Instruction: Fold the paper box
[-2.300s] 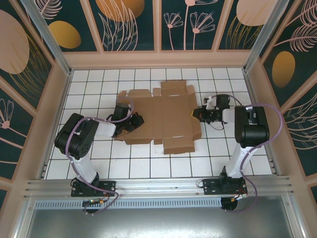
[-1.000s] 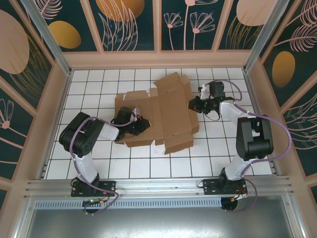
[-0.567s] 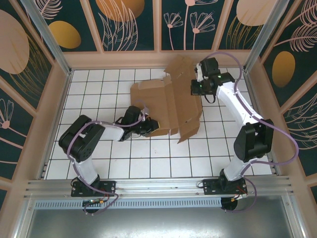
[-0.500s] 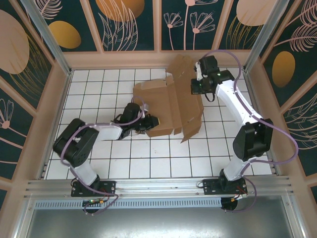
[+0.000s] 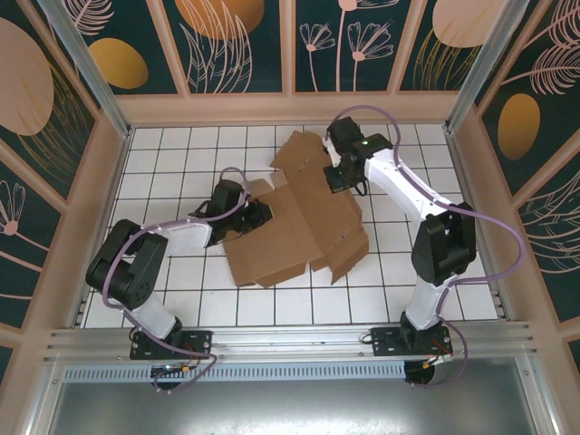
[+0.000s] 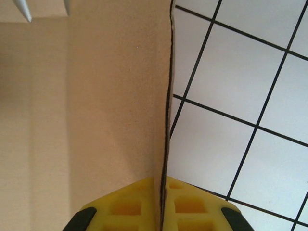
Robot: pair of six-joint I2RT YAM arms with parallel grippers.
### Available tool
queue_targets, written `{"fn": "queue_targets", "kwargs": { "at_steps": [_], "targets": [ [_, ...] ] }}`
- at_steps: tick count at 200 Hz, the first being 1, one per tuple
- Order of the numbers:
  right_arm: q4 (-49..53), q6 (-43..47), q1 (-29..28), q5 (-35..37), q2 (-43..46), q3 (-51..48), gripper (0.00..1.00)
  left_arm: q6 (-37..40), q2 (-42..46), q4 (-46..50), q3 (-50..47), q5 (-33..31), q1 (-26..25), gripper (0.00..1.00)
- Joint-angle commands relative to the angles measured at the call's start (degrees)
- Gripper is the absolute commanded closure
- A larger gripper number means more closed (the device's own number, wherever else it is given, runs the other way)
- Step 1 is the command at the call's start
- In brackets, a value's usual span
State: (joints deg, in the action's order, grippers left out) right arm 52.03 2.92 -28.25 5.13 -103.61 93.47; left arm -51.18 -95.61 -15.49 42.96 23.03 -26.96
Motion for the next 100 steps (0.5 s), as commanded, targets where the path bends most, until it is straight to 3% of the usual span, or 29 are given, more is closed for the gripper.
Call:
{"fn": "queue_targets", "kwargs": {
  "at_steps": [1,33,81,100],
  "targets": [
    [3.0,0.8,-1.5,8.4,-2.0,1.3,1.0,-1.5,-0.8,-1.5,-3.1,-0.2,-0.2,0.88],
    [4.2,0.3,-2.8,15.5,-3.9,6.0,1.0,-3.5,-4.0,-5.7,-4.9,2.0,-0.6,0.95],
    [6.8,-1.1,-6.7,5.9,-5.3,14.3,1.0,-4.6,-7.5,-6.7,-2.5,1.7,-2.5,1.0],
    [7.5,-1.7,-8.9,5.7,-5.6,15.7,1.0,-5.4,-8.9,-7.7,-1.8,2.0,-3.0,1.0]
  ]
}}
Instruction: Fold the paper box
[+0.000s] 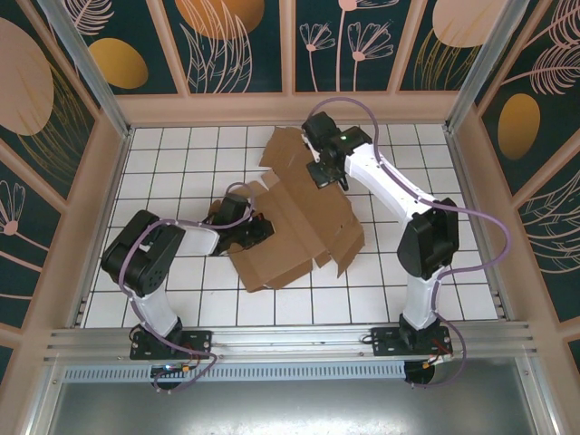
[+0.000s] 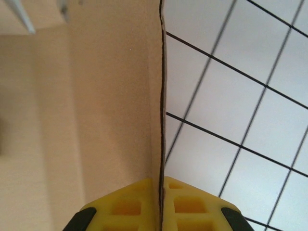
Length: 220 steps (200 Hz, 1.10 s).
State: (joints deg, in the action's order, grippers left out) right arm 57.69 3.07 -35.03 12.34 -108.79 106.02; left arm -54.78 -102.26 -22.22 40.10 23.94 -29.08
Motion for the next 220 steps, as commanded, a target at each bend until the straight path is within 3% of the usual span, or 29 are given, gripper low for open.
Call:
{"fn": "queue_targets", "kwargs": {
  "at_steps": [1,84,136,167,220],
  "targets": [
    [1.9,-1.9,-2.2,-1.5,-0.4,3.2,1.0,-1.9,-2.3,-1.0,1.0,1.1,-0.9,1.0],
    [2.5,-8.0,-16.0,0.8,-8.4,5.8,1.0,-5.5,-3.0,-7.0,0.5,2.4,-0.9,1.0],
    [-0.6,-8.5,-15.4,-0.5,-7.6,2.6,1.0,-4.8,6.2,-4.7,-2.8,2.0,1.4,1.0],
    [-2.8,-7.9,-14.9,-1.7,-5.6,0.6,1.0,-4.0,12.5,-1.5,-7.0,-1.5,2.8,1.0],
    [-5.6,-7.7,-13.3,-7.1,-3.1,-2.3,1.0,-5.5,6.5,-4.8,-8.8,-2.5,2.8,1.0]
  ]
}}
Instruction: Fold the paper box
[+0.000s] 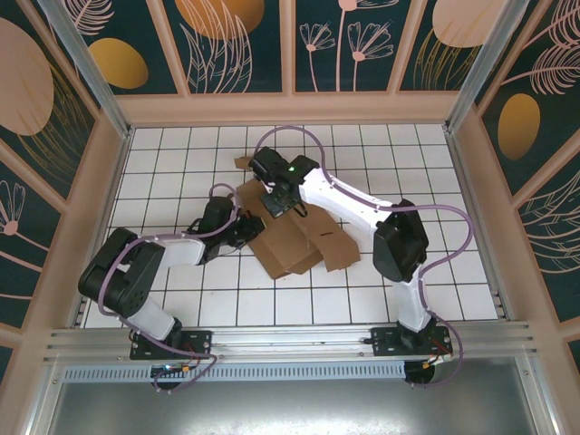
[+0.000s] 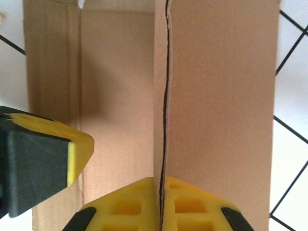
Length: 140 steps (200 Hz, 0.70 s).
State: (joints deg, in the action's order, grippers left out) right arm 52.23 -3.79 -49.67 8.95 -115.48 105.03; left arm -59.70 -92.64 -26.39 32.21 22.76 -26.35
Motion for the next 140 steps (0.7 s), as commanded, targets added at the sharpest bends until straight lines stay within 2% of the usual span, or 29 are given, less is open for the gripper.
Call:
{"fn": "queue_targets", "kwargs": {
  "at_steps": [1,32,70,96,121,140],
  "targets": [
    [-0.1,-0.9,1.4,-3.9,3.7,-1.3,1.0,-0.6,-3.2,-0.6,-0.9,-1.4,0.1,1.0],
    [0.5,-0.6,3.8,-5.8,6.7,-0.3,0.99,0.6,-5.2,6.1,2.0,-5.0,0.0,1.0],
    [4.3,2.9,7.7,-0.6,8.6,0.3,0.99,1.3,-5.2,11.1,3.3,-8.1,0.1,1.0],
    [5.2,6.3,7.3,15.8,7.6,-1.3,1.0,1.9,-4.7,12.6,3.5,-9.1,0.0,1.0],
    [1.4,9.3,5.1,33.8,5.6,-5.0,1.0,2.2,-4.3,13.1,3.7,-9.3,0.1,1.0],
    [-4.7,15.5,2.8,49.0,3.2,-9.2,1.0,2.0,-4.3,12.6,3.8,-8.7,0.0,1.0]
  ]
}}
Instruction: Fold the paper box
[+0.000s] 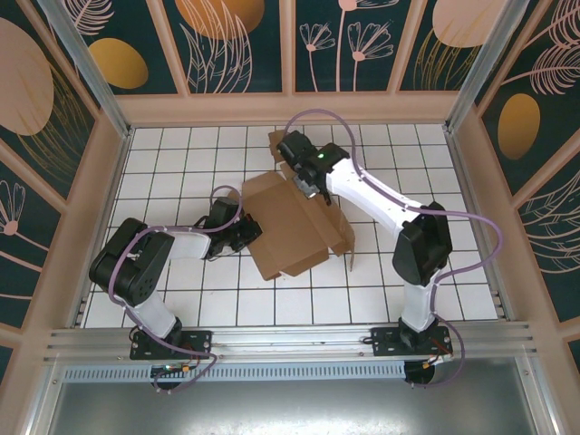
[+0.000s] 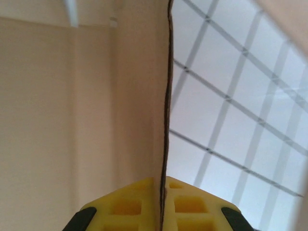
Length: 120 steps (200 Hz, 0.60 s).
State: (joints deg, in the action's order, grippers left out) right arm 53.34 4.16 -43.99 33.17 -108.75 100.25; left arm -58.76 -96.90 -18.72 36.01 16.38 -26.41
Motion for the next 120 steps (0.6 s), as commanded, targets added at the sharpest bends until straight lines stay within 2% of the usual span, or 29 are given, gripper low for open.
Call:
{"fn": "queue_targets", "kwargs": {
  "at_steps": [1,21,42,49,60,74,80,85,101,120],
  "targets": [
    [-6.2,7.9,-3.0,25.4,-3.7,-4.6,1.0,1.0,-0.1,4.9,0.0,-2.3,0.1,1.0],
    [-21.0,20.9,-4.4,37.6,-5.1,-11.3,1.0,0.6,0.1,4.5,-0.1,-1.8,0.1,1.0],
    [-49.5,43.0,-5.7,40.9,-3.5,-21.1,1.0,0.6,0.7,4.4,-0.2,-1.5,0.1,1.0],
    [-63.6,53.5,-6.4,40.8,-2.7,-25.6,0.99,0.5,0.9,4.3,-0.3,-1.4,0.1,1.0],
    [-92.4,74.2,-7.3,40.2,-3.1,-33.6,0.97,0.3,1.1,4.2,-0.4,-1.2,0.1,1.0],
    [-129.3,103.2,-7.9,37.8,-8.1,-39.1,0.95,-0.1,1.4,3.8,-0.8,-0.8,0.1,1.0],
    [-139.7,110.7,-7.8,36.8,-10.9,-39.4,0.95,-0.2,1.6,3.6,-0.8,-0.8,0.1,1.0],
    [-139.0,108.9,-7.8,36.7,-11.3,-39.4,0.95,-0.3,1.7,3.5,-0.9,-0.7,0.1,1.0],
    [-122.8,94.7,-8.2,37.8,-9.5,-38.6,0.95,-0.7,1.9,2.9,-1.1,-0.3,0.1,1.0],
    [-117.4,89.5,-8.7,36.7,-7.9,-38.4,0.93,-0.7,2.5,2.6,-1.3,0.1,0.2,1.0]
  ]
}}
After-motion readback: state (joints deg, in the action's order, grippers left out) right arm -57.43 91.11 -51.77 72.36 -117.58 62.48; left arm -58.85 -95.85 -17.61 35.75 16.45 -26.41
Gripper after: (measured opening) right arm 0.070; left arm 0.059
